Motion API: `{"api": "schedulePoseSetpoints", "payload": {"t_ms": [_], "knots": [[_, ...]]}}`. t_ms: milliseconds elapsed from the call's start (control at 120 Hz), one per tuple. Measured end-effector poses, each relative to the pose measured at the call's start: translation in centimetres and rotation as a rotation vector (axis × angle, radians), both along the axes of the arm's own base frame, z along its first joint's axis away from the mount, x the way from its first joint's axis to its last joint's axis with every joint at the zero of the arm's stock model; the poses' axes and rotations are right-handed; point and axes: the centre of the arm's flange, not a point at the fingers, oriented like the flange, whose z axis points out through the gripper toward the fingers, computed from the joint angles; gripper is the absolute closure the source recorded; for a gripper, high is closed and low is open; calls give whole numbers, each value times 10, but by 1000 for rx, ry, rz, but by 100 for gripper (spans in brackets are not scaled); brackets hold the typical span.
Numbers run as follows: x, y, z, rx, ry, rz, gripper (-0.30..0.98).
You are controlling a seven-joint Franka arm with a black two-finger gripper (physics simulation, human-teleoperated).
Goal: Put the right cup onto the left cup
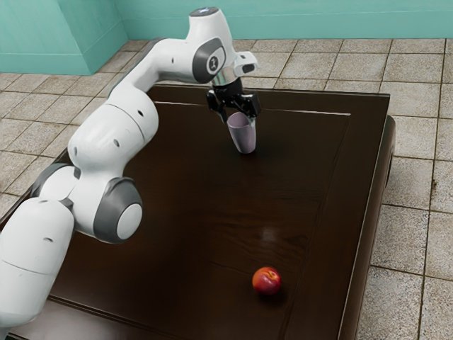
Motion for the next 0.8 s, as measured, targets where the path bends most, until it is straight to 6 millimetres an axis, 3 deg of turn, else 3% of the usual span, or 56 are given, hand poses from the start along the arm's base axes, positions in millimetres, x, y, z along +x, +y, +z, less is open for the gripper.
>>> {"api": "schedulePoseSetpoints", "payload": {"t_ms": [150,292,500,658,800], "knots": [[1,15,20,-10,-26,36,2],[3,34,1,-7,12,74,2],[6,38,-25,-11,29,96,2],[8,46,-33,-10,25,117,2],[10,47,-43,-9,22,127,35]]}}
